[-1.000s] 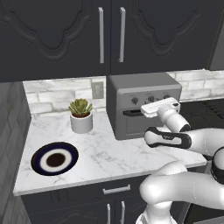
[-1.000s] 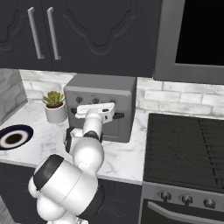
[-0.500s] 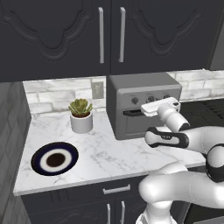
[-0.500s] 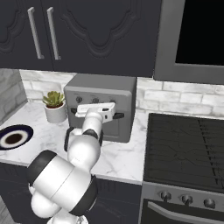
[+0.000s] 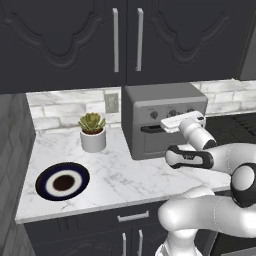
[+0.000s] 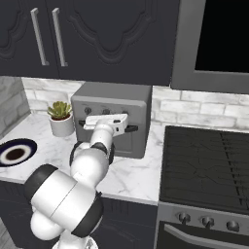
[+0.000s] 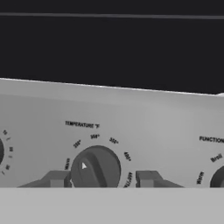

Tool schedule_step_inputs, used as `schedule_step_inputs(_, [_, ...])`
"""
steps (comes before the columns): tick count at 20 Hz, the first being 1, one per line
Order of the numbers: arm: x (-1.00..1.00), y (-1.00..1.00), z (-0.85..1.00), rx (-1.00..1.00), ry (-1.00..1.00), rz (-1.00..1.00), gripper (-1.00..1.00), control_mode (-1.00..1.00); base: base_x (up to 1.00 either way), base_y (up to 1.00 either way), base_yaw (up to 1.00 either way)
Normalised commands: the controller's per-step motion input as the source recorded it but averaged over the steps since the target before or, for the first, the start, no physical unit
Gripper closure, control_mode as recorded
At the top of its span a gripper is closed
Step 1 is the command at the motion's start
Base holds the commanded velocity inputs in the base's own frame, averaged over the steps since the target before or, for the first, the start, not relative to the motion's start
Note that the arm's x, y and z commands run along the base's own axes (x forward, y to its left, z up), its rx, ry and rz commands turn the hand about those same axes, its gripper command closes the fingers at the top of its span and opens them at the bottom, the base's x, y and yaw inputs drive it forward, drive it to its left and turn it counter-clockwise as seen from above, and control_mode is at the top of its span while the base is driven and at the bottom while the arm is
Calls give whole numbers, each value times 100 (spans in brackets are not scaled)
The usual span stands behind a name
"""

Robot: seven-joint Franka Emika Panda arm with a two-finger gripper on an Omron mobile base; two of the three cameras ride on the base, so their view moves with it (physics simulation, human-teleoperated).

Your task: Pull the toaster oven rack outwards. Pick up the baguette from the plate and place it on the toaster oven rack. Close the toaster oven door fully and set the temperature to the lowest setting.

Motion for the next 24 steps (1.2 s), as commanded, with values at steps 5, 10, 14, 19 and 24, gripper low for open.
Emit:
schedule_step_inputs(5, [14,15,0,-10,-19,11,100,-100,0,0,0])
schedule_step_inputs(10, [1,27,0,-14,-26,19,100,-100,0,0,0])
schedule_step_inputs(14, [0,19,0,-18,-28,27,100,-100,0,0,0])
schedule_step_inputs(19, [0,23,0,-21,-30,27,100,-100,0,0,0])
schedule_step_inputs(24, [0,19,0,-22,-29,27,100,-100,0,0,0])
